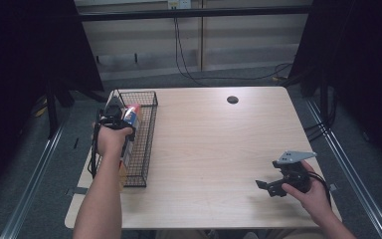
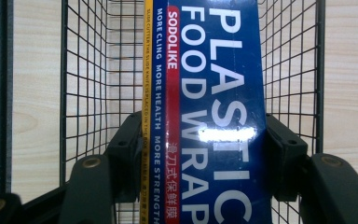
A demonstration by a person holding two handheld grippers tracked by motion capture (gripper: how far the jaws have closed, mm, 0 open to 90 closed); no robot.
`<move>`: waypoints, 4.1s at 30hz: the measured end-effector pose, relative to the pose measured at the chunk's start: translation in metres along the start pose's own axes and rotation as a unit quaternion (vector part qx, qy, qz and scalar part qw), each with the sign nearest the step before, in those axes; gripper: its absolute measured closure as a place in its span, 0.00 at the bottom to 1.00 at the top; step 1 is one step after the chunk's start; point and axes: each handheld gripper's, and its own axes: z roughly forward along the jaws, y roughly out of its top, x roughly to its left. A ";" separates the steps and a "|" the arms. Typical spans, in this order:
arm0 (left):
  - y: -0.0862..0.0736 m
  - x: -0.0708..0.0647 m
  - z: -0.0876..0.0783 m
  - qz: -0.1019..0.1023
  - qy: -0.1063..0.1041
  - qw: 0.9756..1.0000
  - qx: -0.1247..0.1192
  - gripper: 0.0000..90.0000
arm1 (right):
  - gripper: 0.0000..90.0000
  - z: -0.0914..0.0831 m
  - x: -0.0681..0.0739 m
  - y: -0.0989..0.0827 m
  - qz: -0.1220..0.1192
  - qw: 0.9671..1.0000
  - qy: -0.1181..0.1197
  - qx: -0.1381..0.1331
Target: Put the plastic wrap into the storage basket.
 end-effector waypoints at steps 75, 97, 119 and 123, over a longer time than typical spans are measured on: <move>-0.006 -0.037 -0.033 0.020 -0.041 0.997 -0.062 0.20 | 0.03 -0.003 0.003 0.001 -0.006 1.000 0.000 -0.004; -0.018 -0.074 -0.042 0.067 -0.091 0.990 -0.090 0.18 | 0.03 -0.003 0.004 0.002 -0.008 1.000 0.002 -0.005; -0.035 -0.108 -0.037 0.106 -0.125 0.980 -0.109 0.16 | 0.03 -0.002 0.004 0.002 -0.013 1.000 0.005 -0.002; -0.040 -0.114 -0.031 0.109 -0.128 0.979 -0.113 0.15 | 0.03 -0.002 0.005 0.002 -0.015 1.000 0.004 -0.001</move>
